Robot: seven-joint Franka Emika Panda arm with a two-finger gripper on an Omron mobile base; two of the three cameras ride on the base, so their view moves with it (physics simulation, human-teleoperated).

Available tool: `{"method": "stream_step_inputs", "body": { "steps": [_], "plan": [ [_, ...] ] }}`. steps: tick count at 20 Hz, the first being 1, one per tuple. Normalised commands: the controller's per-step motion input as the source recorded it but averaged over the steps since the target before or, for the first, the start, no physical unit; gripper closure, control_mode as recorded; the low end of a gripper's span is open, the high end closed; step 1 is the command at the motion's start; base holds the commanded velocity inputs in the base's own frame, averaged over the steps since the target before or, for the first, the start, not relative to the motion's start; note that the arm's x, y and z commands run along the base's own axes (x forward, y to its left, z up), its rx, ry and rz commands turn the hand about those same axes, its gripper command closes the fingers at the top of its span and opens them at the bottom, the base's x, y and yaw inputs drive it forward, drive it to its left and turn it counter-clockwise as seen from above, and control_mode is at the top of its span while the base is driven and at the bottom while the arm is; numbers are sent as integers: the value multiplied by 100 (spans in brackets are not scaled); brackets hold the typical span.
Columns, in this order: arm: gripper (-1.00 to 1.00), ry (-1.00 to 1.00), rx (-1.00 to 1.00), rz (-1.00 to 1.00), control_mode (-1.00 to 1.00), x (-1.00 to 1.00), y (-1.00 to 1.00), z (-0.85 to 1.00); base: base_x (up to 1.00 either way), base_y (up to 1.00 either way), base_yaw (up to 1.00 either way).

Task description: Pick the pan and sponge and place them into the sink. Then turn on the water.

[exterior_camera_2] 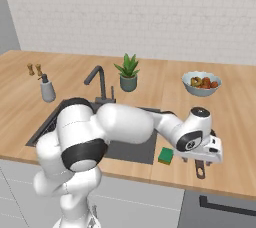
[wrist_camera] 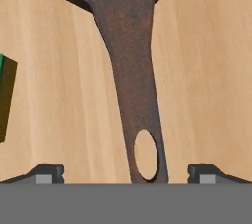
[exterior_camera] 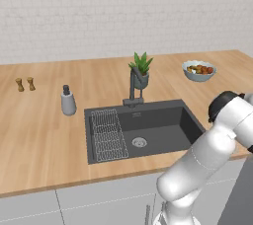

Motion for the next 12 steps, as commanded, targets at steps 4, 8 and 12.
{"method": "stream_step_inputs", "body": {
  "steps": [4, 8, 12],
  "plan": [
    [-100, 0, 0, 6, -100, 0, 0, -21, 0, 0, 0],
    [-100, 0, 0, 6, -100, 3, 0, -19, 0, 0, 0],
    [-100, 0, 0, 5, -100, 6, 0, -16, 0, 0, 0]
  ]
}}
